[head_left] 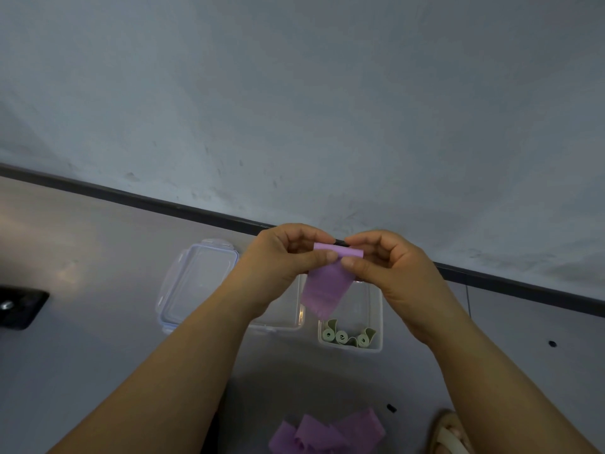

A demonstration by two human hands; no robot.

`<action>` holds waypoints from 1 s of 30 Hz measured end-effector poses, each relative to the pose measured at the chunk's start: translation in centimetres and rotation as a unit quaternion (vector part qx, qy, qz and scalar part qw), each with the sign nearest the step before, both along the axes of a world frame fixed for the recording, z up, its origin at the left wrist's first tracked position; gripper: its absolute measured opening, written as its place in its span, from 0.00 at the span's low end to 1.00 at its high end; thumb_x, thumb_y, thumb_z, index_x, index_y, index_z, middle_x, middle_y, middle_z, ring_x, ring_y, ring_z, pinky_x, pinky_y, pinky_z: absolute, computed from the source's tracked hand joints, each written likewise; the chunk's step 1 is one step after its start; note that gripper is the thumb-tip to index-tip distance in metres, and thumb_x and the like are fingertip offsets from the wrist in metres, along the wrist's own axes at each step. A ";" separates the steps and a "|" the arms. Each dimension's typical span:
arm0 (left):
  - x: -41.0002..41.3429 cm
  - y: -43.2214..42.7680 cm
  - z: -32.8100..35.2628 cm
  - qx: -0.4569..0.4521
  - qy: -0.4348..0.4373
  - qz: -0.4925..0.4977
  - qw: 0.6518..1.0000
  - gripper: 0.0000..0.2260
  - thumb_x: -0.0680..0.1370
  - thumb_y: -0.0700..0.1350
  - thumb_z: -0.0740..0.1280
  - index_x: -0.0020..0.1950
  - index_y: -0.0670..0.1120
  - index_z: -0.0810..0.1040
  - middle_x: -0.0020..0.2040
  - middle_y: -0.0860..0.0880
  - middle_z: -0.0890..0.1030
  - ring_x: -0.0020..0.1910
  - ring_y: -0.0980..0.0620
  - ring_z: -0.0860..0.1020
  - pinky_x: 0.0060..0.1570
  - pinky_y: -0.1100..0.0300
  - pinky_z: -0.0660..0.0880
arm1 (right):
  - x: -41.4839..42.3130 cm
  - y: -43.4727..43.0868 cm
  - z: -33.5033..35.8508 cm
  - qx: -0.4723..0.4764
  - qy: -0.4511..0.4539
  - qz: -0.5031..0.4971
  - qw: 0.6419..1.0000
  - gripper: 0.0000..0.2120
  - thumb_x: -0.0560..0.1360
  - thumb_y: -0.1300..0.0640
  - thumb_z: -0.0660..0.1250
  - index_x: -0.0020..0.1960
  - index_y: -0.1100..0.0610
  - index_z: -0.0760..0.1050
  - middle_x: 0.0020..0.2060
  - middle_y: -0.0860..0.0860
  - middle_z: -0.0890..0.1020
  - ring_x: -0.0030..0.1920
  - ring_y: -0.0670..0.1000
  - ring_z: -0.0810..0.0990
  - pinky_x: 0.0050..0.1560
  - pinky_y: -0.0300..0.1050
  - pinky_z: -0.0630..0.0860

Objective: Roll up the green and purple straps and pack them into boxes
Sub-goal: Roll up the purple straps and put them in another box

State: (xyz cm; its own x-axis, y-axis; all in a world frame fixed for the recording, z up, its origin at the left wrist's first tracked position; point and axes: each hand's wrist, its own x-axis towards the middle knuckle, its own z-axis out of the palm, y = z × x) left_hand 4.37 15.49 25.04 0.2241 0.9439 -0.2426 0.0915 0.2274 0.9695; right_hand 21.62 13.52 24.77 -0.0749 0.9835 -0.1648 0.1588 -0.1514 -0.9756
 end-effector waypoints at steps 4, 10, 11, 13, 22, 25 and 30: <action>-0.1 0.0 -0.1 0.001 0.002 -0.003 1.000 0.06 0.71 0.39 0.71 0.44 0.49 0.81 0.44 0.48 0.84 0.44 0.53 0.82 0.46 0.61 0.80 | -0.1 0.0 0.0 -0.019 -0.001 0.004 1.000 0.07 0.69 0.50 0.68 0.47 0.48 0.78 0.42 0.46 0.84 0.44 0.44 0.82 0.47 0.39 0.80; -0.1 0.0 -0.2 -0.024 -0.031 0.001 0.999 0.08 0.71 0.38 0.71 0.48 0.48 0.80 0.45 0.47 0.85 0.45 0.51 0.82 0.46 0.59 0.79 | -0.2 -0.1 0.1 -0.022 0.013 -0.001 1.000 0.04 0.71 0.55 0.68 0.46 0.51 0.78 0.39 0.46 0.84 0.42 0.44 0.83 0.42 0.35 0.79; -0.1 0.0 -0.1 -0.035 -0.040 0.001 0.999 0.08 0.71 0.38 0.71 0.48 0.48 0.80 0.44 0.48 0.85 0.45 0.51 0.82 0.45 0.60 0.79 | -0.2 -0.1 0.2 -0.026 0.027 -0.004 0.999 0.04 0.71 0.55 0.69 0.46 0.51 0.78 0.38 0.46 0.84 0.41 0.44 0.83 0.42 0.36 0.80; 0.0 -0.1 -0.1 -0.051 -0.041 -0.011 0.998 0.08 0.70 0.42 0.71 0.48 0.47 0.80 0.44 0.48 0.85 0.45 0.52 0.82 0.46 0.59 0.80 | -0.1 -0.1 0.2 -0.032 0.046 -0.010 0.998 0.07 0.67 0.54 0.70 0.45 0.50 0.78 0.38 0.46 0.84 0.42 0.45 0.83 0.44 0.39 0.80; -0.4 -0.1 0.0 -0.051 -0.042 -0.045 0.997 0.14 0.64 0.49 0.71 0.47 0.45 0.82 0.46 0.46 0.84 0.45 0.52 0.82 0.50 0.57 0.78 | 0.3 -0.2 0.6 0.007 -0.012 0.050 0.999 0.12 0.66 0.61 0.73 0.45 0.48 0.78 0.41 0.43 0.83 0.43 0.49 0.81 0.47 0.43 0.80; -0.8 0.0 0.2 -0.072 -0.045 -0.073 0.994 0.12 0.65 0.48 0.71 0.45 0.46 0.83 0.45 0.48 0.84 0.46 0.52 0.81 0.47 0.58 0.78 | 1.0 -0.2 1.3 0.004 -0.050 0.128 0.991 0.19 0.64 0.59 0.75 0.50 0.42 0.76 0.46 0.37 0.80 0.42 0.45 0.79 0.46 0.40 0.79; -1.1 -0.1 0.3 -0.114 -0.035 -0.141 0.983 0.06 0.66 0.48 0.74 0.41 0.49 0.84 0.43 0.48 0.84 0.45 0.50 0.80 0.47 0.56 0.77 | 1.1 -0.5 2.1 0.013 -0.096 0.238 0.967 0.32 0.62 0.56 0.77 0.58 0.34 0.68 0.54 0.30 0.72 0.47 0.41 0.75 0.47 0.38 0.77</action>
